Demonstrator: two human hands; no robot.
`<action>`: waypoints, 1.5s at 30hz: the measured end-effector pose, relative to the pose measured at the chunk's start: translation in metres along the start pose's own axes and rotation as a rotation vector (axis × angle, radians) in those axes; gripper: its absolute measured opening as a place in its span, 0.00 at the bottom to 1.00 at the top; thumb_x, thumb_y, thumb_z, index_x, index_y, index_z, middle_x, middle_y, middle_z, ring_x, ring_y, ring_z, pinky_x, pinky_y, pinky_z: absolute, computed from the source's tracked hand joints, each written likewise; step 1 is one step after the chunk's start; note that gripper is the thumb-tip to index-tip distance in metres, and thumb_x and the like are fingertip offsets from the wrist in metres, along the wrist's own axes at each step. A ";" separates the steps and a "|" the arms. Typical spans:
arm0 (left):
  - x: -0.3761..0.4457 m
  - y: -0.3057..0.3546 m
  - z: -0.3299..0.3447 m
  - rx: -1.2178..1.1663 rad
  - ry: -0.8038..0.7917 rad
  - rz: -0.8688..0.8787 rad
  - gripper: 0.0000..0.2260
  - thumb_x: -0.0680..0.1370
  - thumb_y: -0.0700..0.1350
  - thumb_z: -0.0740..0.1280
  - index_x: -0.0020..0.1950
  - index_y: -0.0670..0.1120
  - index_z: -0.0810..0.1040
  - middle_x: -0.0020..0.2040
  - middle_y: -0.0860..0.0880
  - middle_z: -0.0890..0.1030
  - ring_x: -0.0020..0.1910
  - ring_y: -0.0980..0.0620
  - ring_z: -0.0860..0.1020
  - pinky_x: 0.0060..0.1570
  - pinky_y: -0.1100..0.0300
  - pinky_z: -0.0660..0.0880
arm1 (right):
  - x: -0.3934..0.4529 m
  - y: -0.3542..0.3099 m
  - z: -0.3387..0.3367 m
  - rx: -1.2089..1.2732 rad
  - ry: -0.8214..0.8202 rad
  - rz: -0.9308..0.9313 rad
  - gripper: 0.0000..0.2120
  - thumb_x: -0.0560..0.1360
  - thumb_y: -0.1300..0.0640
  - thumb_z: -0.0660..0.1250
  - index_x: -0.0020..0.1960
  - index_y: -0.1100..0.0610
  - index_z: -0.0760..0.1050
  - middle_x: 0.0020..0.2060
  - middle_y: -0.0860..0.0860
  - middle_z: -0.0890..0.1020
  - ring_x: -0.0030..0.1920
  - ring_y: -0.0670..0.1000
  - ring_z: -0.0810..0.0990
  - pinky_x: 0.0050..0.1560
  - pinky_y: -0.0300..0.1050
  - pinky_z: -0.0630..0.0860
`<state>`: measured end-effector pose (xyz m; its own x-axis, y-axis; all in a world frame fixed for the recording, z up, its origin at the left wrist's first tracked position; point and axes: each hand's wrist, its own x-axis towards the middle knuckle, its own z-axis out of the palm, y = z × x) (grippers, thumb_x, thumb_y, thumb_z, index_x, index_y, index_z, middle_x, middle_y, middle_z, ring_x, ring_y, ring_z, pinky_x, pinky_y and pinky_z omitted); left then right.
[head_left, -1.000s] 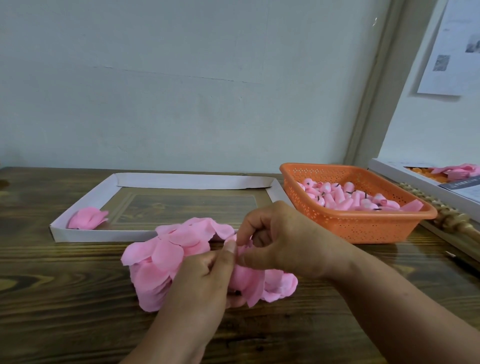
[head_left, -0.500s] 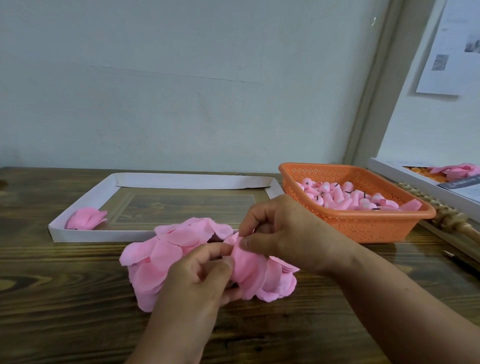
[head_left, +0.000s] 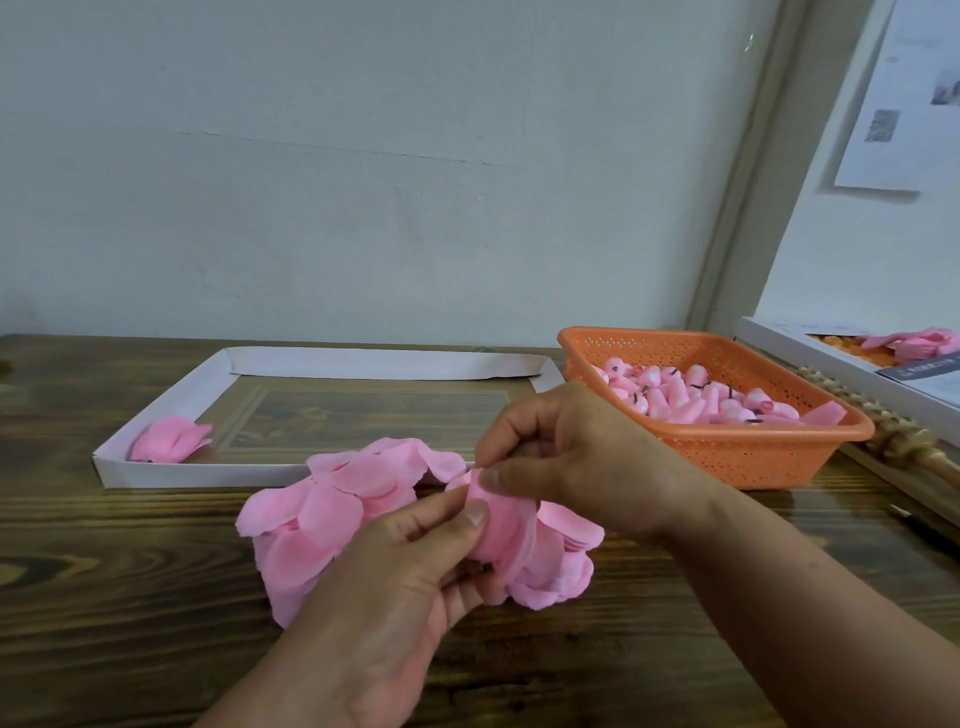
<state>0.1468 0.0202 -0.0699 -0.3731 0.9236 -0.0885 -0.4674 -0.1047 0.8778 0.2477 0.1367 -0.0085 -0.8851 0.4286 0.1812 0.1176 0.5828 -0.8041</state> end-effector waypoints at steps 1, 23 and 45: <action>0.000 0.002 0.001 -0.008 -0.005 -0.003 0.11 0.65 0.42 0.69 0.45 0.42 0.86 0.45 0.40 0.85 0.37 0.48 0.83 0.33 0.60 0.80 | 0.000 0.001 -0.001 0.005 0.004 -0.009 0.02 0.73 0.66 0.68 0.42 0.65 0.78 0.37 0.65 0.82 0.36 0.59 0.80 0.43 0.50 0.79; -0.009 0.010 0.008 -0.115 -0.072 -0.025 0.11 0.66 0.40 0.68 0.44 0.37 0.85 0.44 0.38 0.84 0.38 0.47 0.83 0.34 0.58 0.81 | -0.032 -0.001 -0.001 -0.255 0.015 -0.275 0.13 0.69 0.60 0.74 0.47 0.44 0.80 0.66 0.40 0.70 0.69 0.41 0.66 0.68 0.40 0.62; -0.013 0.016 0.005 -0.013 -0.162 0.115 0.19 0.66 0.53 0.77 0.50 0.41 0.85 0.50 0.38 0.84 0.47 0.44 0.84 0.44 0.60 0.79 | -0.021 -0.006 0.003 -0.151 0.139 -0.258 0.04 0.70 0.59 0.71 0.39 0.53 0.77 0.53 0.45 0.77 0.56 0.42 0.75 0.57 0.36 0.69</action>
<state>0.1484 0.0086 -0.0528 -0.2909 0.9525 0.0896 -0.4399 -0.2164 0.8716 0.2644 0.1220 -0.0097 -0.8257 0.3376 0.4519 -0.0280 0.7757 -0.6305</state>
